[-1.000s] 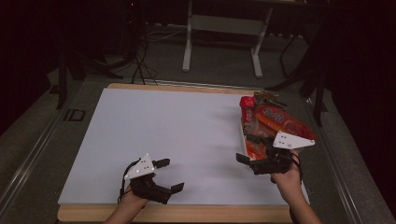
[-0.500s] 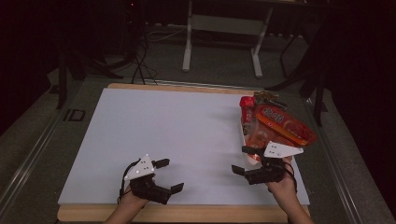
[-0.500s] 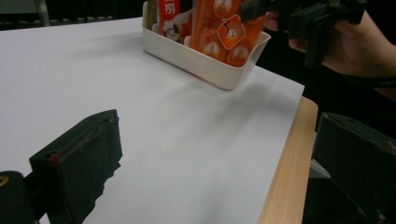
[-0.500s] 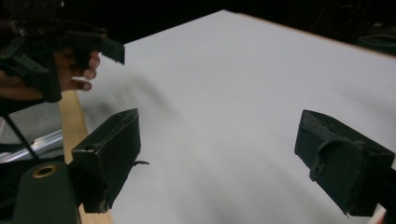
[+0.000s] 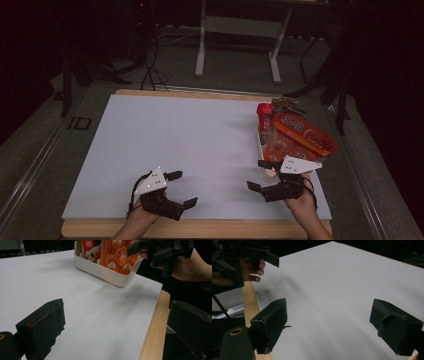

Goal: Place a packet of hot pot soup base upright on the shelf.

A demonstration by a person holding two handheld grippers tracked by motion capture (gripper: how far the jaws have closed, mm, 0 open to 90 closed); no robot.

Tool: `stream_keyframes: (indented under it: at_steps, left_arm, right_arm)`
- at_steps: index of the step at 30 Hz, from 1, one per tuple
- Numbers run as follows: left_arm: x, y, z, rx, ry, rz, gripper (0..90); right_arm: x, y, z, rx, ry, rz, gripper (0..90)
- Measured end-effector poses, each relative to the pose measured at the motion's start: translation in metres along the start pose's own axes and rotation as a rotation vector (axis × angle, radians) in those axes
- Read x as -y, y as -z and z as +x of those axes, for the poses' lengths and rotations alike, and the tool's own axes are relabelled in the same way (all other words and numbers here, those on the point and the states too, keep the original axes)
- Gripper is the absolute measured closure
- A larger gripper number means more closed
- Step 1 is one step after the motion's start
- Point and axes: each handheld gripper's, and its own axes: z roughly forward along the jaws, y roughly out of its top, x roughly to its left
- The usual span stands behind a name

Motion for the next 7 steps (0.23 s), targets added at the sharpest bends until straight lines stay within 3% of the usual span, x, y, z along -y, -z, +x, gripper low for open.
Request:
stream_keyframes:
  at_steps: [7]
  left_arm:
    - [0.0009,-0.0014,-0.0018,0.002,-0.012,0.008,1.8]
  right_arm:
    - [0.0010,0.0016,-0.0028,0.011,0.001,-0.003,14.2]
